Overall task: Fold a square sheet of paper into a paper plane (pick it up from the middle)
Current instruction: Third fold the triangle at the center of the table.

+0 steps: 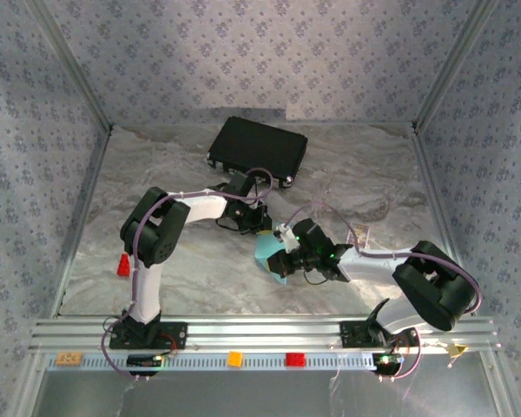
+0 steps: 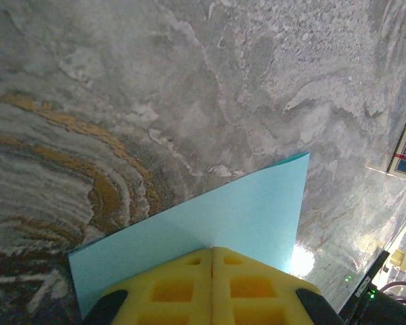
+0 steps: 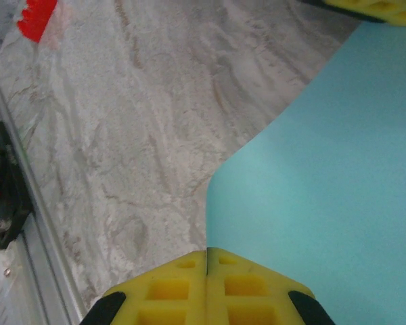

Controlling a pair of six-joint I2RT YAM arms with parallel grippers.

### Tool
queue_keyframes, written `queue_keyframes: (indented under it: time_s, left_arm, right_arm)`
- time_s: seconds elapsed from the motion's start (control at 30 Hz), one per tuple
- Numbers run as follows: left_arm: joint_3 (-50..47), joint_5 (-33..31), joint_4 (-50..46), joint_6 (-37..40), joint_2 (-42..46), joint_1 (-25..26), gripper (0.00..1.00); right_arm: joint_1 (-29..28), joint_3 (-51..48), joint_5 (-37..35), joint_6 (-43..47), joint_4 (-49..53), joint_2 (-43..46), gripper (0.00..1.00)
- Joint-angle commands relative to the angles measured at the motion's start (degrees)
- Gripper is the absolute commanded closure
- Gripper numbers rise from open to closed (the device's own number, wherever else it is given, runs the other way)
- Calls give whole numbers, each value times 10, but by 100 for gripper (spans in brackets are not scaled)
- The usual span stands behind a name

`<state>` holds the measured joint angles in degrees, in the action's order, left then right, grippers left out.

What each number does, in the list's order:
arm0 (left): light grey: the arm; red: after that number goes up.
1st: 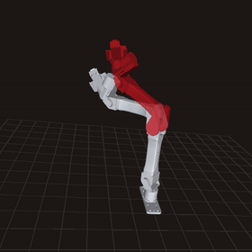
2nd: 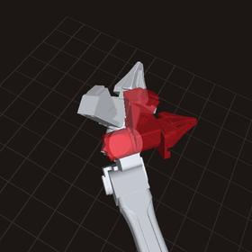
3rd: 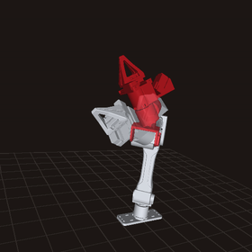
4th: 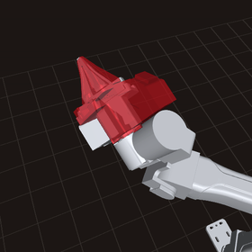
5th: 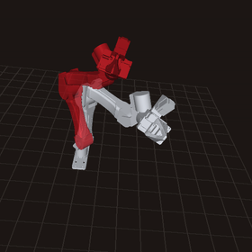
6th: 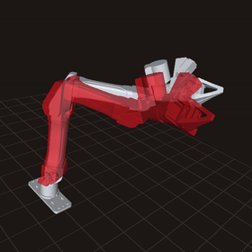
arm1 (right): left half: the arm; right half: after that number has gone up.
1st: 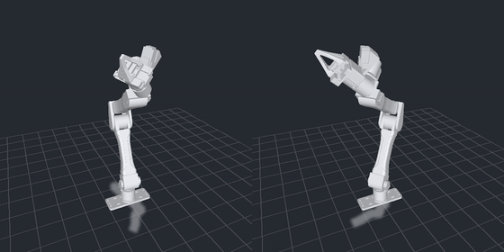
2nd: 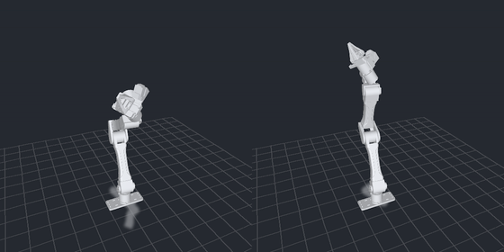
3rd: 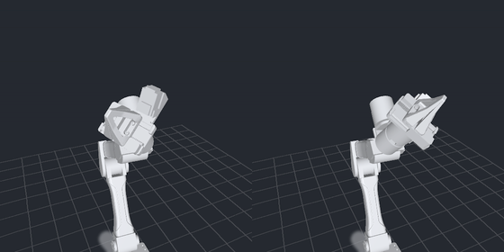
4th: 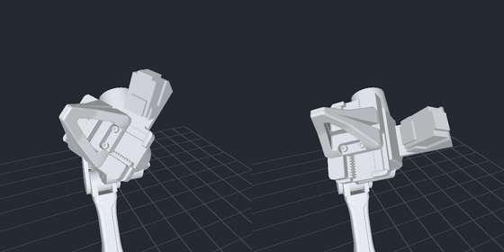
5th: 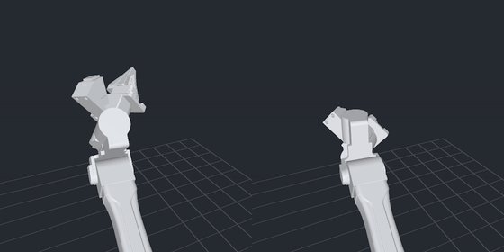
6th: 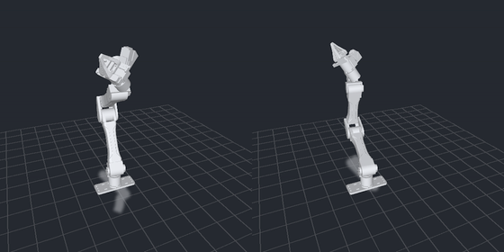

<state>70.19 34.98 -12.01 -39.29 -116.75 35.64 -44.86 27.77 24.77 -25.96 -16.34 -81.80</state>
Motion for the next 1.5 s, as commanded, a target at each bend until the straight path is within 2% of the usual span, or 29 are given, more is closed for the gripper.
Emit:
queue_keyframes:
  time_s: [0.0,0.5,1.47]
  left_arm:
    - [-8,-16,-21,16,-22,2,95]
    - [-18,-28,-21,11,-4,4,96]
    - [-20,-28,-18,7,0,6,97]
  right_arm:
    - [12,1,-38,-7,32,-6,95]
    - [31,26,-98,-5,90,-16,95]
    - [32,42,-110,-8,106,-36,94]
